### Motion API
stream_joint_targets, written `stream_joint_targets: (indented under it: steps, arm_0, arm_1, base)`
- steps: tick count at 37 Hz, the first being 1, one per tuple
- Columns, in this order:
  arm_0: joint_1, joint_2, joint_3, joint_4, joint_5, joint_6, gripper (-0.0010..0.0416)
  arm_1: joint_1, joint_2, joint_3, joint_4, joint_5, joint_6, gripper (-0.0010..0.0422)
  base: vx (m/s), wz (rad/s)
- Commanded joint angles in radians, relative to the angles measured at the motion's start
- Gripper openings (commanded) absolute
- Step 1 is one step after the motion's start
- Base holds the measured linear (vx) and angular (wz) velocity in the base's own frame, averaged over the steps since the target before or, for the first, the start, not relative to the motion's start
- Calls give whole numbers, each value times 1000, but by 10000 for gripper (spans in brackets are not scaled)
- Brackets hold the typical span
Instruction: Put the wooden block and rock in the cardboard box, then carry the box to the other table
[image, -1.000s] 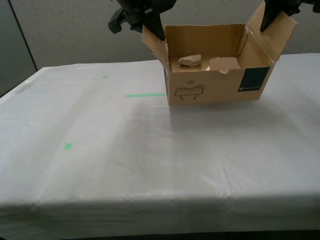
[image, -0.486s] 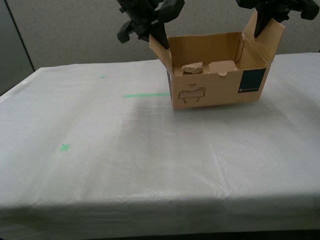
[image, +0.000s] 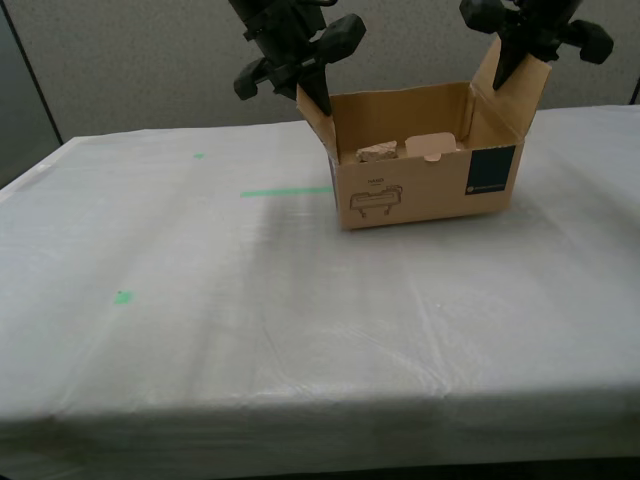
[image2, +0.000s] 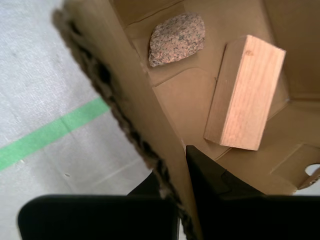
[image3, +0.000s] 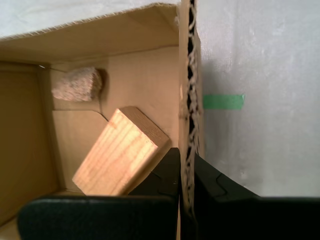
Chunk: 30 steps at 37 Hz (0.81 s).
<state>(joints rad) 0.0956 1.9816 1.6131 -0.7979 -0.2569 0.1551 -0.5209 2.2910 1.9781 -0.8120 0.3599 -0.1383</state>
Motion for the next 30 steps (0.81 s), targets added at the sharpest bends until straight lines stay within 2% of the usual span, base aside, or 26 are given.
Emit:
stream_joint_targets:
  steps: [1, 2, 5, 7, 30]
  arm_0:
    - [3, 10, 11, 11, -11, 2, -1]
    - [3, 10, 11, 16, -11, 3, -1]
    - [3, 9, 12, 25, -11, 16, -1]
    - [3, 9, 16, 26, -11, 26, -1]
    - [5, 9, 3, 14, -19, 28, 0]
  arm_1:
    - [-1, -6, 1, -3, 2, 14, 0]
    - [-1, -7, 1, -3, -11, 14, 0]
    - [1, -8, 6, -3, -90, 14, 0]
    - [6, -5, 7, -1, -111, 15, 0]
    - [16, -8, 17, -34, -109, 24, 0]
  base:
    - [0, 0]
    - [0, 0]
    - [0, 0]
    - [0, 0]
    - [0, 0]
